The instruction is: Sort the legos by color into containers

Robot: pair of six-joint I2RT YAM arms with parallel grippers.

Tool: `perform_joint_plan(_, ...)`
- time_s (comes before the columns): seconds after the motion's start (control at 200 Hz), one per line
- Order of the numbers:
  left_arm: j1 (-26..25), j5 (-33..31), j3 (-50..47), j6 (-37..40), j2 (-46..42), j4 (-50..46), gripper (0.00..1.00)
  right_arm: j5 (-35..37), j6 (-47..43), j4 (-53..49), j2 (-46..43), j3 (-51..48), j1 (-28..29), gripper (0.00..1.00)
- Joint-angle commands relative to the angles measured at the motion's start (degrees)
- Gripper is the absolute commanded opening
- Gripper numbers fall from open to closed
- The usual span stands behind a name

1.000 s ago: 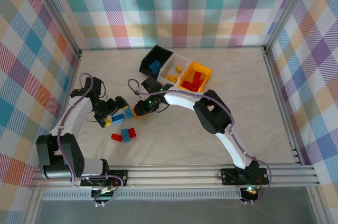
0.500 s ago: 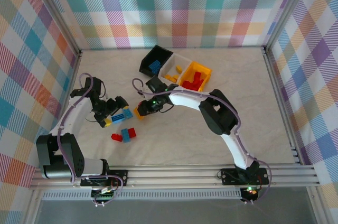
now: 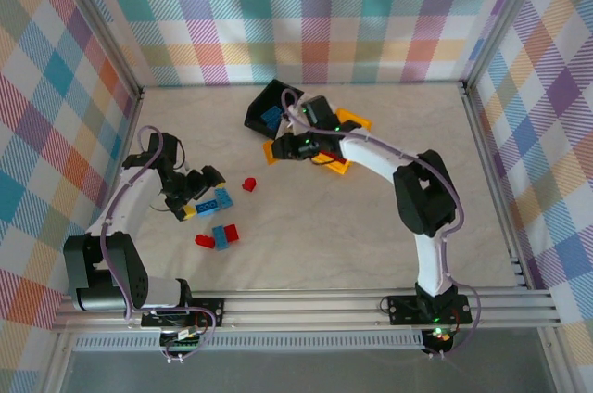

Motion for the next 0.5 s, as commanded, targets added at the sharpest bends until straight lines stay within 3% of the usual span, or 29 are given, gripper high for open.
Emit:
perform_joint_plan(0.0,0.93,1.02,1.39,0.28,-0.14,-1.52,0.99,-0.33,-0.34,-0.66,2.67,6.02,-3.8,0.28)
perform_joint_plan(0.195,0.75,1.37,1.26,0.89,-0.08,-2.96,0.99,2.05,-0.09,-2.4,10.33,15.72,-9.5,0.28)
perform_joint_plan(0.495,-0.03,-0.03,4.35,2.99,2.04,-5.1,0.99,7.88,-5.34,-11.59,19.7,29.72,-11.67,0.3)
